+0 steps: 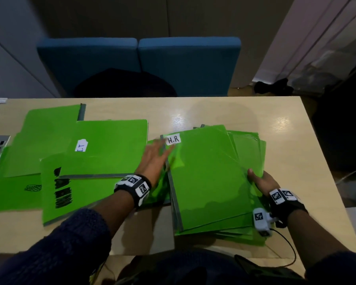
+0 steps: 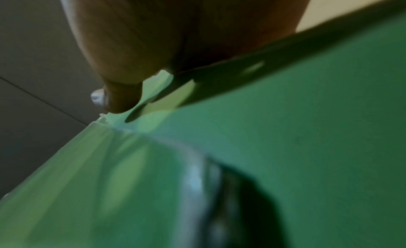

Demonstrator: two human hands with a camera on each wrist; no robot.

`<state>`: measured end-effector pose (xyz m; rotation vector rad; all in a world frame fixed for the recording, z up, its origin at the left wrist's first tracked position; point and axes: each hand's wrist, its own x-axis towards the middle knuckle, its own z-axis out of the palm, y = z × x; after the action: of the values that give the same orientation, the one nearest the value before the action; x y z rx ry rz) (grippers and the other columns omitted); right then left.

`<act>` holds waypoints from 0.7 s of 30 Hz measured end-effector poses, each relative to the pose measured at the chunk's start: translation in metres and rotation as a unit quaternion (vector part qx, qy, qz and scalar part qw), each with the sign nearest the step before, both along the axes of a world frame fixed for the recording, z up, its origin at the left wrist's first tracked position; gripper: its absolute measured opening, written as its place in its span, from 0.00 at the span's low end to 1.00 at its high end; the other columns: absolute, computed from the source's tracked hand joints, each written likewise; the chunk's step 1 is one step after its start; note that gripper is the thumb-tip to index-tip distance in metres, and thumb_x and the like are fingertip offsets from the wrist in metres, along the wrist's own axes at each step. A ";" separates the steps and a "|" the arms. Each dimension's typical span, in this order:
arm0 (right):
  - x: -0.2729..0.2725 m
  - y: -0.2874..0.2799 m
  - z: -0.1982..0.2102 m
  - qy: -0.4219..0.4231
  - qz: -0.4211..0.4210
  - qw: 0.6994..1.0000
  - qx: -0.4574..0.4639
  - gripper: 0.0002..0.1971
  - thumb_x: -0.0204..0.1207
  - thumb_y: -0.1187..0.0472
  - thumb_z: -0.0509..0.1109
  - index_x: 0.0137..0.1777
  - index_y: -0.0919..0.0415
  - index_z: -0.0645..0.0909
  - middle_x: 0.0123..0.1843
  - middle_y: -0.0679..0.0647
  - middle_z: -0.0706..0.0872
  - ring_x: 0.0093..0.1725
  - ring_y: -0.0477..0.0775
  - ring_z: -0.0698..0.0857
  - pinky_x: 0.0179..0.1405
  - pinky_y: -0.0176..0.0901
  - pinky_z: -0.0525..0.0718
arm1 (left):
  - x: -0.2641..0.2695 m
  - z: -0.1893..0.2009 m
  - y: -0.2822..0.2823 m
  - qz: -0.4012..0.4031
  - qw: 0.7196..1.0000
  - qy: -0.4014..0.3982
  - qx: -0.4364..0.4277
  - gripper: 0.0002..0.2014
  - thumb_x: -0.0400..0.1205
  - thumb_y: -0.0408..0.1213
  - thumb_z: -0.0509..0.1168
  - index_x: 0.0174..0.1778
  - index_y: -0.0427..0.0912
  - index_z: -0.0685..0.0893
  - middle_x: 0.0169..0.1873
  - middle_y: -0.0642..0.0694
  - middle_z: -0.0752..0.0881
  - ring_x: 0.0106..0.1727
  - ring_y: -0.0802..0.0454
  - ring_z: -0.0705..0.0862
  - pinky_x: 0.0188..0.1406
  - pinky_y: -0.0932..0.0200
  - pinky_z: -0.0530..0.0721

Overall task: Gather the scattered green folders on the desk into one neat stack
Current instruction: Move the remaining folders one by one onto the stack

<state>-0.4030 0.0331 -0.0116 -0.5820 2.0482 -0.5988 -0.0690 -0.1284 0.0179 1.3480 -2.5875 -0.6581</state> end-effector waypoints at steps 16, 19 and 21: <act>0.030 0.007 -0.014 -0.079 -0.073 0.991 -0.079 0.43 0.64 0.29 0.74 0.75 0.52 0.73 0.65 0.56 0.86 0.57 0.61 0.87 0.57 0.62 0.86 | -0.040 -0.001 0.030 0.095 0.953 0.026 0.288 0.45 0.82 0.47 0.67 0.85 0.46 0.42 0.80 0.43 0.67 0.74 0.43 0.75 0.67 0.54 0.76; 0.040 0.013 -0.002 -0.105 -0.121 0.980 -0.116 0.39 0.67 0.38 0.77 0.75 0.56 0.74 0.65 0.57 0.86 0.58 0.61 0.86 0.56 0.59 0.86 | -0.021 0.000 0.026 0.078 0.954 0.043 0.287 0.35 0.85 0.47 0.62 0.85 0.48 0.52 0.81 0.45 0.65 0.77 0.45 0.71 0.73 0.53 0.70; 0.043 0.016 0.006 -0.128 -0.141 0.973 -0.133 0.36 0.70 0.44 0.77 0.76 0.57 0.74 0.63 0.59 0.87 0.56 0.62 0.87 0.51 0.57 0.87 | 0.003 -0.001 0.015 0.095 0.975 0.026 0.200 0.31 0.84 0.43 0.64 0.82 0.48 0.61 0.82 0.46 0.62 0.81 0.46 0.65 0.78 0.53 0.62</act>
<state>-0.3601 0.0495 -0.0061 -0.3441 1.8300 -1.0729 -0.0661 -0.1130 0.0168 1.6368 -2.3246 -1.2062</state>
